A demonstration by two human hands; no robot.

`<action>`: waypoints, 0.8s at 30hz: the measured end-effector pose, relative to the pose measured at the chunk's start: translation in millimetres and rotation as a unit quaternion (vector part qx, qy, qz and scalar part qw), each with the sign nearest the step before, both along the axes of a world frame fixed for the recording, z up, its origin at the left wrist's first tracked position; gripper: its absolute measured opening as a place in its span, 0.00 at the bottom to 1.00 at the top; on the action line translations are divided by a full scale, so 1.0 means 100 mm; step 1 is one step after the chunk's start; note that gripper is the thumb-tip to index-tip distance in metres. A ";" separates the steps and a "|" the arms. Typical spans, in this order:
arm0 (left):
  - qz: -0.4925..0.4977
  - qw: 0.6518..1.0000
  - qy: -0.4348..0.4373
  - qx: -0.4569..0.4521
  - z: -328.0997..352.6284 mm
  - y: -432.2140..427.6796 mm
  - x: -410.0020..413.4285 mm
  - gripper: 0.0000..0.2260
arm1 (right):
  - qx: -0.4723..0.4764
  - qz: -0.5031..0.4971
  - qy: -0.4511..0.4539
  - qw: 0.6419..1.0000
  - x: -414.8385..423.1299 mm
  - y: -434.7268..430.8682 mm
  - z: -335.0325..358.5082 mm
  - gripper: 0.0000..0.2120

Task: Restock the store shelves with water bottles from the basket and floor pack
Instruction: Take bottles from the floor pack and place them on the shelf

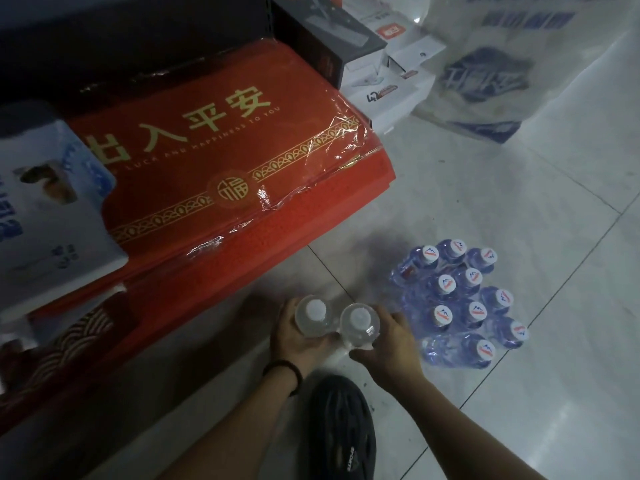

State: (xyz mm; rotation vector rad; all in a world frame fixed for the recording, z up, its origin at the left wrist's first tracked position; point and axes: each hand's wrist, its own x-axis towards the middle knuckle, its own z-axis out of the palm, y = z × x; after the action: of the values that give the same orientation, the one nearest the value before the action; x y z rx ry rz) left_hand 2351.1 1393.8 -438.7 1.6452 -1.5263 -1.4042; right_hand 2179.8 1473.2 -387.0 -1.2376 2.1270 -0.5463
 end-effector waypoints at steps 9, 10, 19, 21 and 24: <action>-0.027 0.982 0.116 0.149 0.12 0.00 0.30 0.30 | 0.017 0.014 -0.084 0.996 0.04 0.02 0.03 0.30; -0.017 0.977 0.139 0.162 0.16 0.05 0.34 0.27 | 0.006 0.010 -0.117 0.993 0.06 0.06 0.08 0.30; 0.018 0.950 0.283 0.131 1.57 0.27 0.50 0.32 | -0.078 -0.015 -0.416 0.906 0.46 0.01 1.24 0.19; 0.008 0.954 0.287 0.086 1.98 0.26 0.57 0.28 | -0.102 -0.005 -0.432 0.896 0.55 -0.03 1.62 0.21; 0.003 0.955 0.297 0.025 2.61 0.26 0.72 0.20 | -0.124 0.037 -0.462 0.877 0.63 -0.08 2.19 0.20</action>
State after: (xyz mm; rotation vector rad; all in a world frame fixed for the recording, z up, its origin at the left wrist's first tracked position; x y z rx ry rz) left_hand 2422.9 1419.6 -177.6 1.0951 -1.1362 -1.7387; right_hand 2243.3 1465.0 -167.7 -0.8911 1.2128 -1.1309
